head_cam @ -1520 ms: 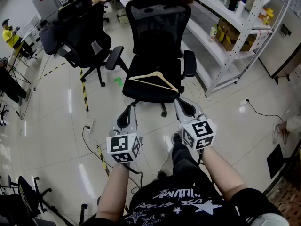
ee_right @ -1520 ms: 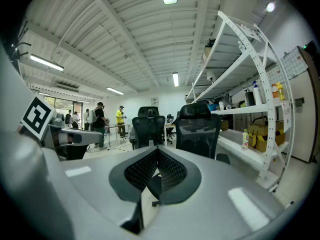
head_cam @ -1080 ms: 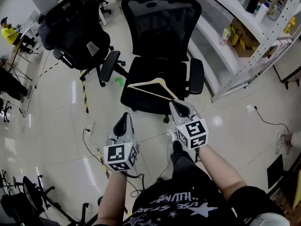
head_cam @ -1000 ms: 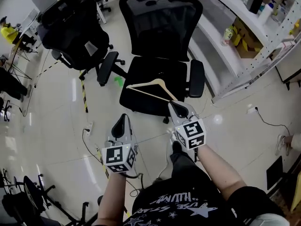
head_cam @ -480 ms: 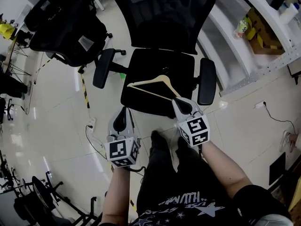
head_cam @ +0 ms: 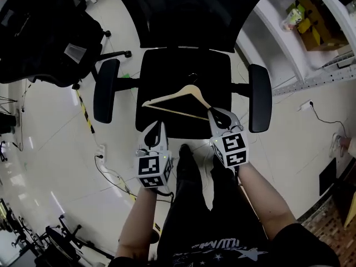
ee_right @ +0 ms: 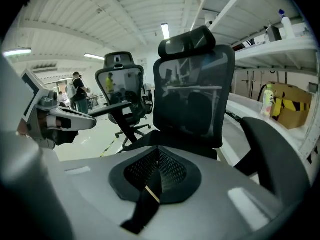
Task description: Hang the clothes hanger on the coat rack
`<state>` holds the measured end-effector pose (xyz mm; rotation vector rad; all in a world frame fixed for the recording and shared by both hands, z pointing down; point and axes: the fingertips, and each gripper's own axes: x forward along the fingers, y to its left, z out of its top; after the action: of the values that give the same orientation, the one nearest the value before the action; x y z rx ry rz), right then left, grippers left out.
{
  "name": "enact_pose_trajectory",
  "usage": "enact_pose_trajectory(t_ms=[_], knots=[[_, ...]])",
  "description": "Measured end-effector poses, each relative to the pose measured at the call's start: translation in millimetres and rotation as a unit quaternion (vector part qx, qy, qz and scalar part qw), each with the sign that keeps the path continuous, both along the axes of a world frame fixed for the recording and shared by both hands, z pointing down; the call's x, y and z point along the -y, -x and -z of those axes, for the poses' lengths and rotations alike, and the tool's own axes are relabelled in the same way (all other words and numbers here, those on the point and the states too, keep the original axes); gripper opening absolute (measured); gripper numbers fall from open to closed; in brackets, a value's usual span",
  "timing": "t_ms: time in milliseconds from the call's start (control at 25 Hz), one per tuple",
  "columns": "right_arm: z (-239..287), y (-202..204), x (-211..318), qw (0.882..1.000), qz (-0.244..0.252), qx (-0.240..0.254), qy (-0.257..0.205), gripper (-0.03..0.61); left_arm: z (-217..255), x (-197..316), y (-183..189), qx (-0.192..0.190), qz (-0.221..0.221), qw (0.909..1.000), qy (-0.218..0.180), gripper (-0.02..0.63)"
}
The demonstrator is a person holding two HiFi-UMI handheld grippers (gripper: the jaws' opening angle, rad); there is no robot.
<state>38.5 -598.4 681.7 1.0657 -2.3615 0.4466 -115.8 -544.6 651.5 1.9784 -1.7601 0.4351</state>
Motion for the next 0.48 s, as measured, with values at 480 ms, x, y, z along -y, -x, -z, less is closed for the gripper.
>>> enact_pose_trajectory(t_ms=[480], knots=[[-107.0,13.8,21.1,0.996,0.016,-0.059,0.072,0.105,-92.6,27.3,-6.1,0.010,-0.083,0.9947,0.060,0.005]])
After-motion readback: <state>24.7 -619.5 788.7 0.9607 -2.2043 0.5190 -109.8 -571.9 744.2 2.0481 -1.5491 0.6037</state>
